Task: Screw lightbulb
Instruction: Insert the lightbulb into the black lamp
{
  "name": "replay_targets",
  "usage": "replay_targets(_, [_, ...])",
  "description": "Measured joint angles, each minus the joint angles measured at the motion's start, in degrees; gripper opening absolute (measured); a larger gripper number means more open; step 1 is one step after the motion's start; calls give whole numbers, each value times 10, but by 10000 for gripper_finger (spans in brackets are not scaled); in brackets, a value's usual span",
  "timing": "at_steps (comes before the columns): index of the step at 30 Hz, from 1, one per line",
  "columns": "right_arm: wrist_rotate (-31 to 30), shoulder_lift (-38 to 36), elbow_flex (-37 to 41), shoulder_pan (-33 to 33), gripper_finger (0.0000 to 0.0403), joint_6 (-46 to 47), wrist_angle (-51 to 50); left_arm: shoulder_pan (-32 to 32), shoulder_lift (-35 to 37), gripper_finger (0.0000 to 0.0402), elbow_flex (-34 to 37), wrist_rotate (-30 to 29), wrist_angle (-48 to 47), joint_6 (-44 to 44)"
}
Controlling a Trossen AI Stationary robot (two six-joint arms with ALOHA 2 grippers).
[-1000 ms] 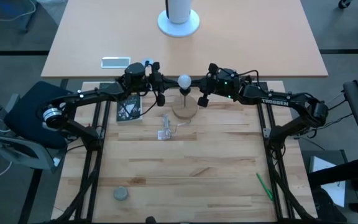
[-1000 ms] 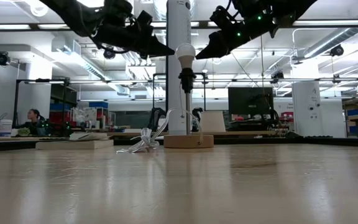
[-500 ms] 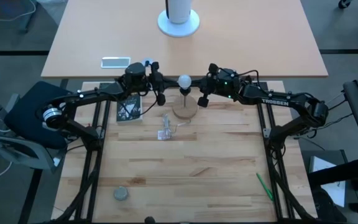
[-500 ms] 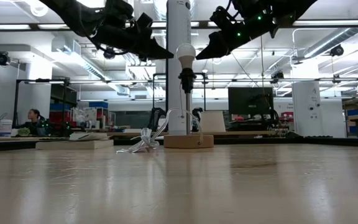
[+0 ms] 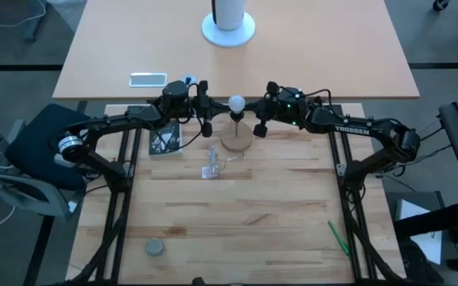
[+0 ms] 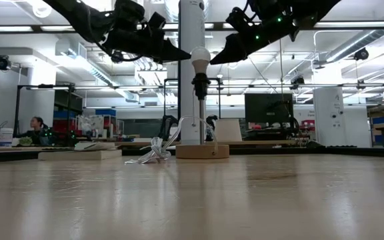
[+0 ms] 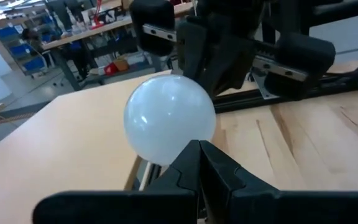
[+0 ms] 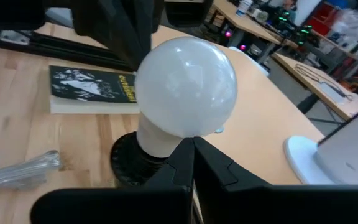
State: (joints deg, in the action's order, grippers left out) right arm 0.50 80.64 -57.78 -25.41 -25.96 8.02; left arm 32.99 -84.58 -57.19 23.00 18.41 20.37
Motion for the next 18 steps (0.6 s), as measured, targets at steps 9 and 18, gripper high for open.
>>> replay_targets(9, [34,0,0,7,0,9,-2,0,0,0,0,-62,0,-4])
replay_targets(18, [-22,-5,0,8,0,6,-39,0,21,0,0,-68,-53,-16])
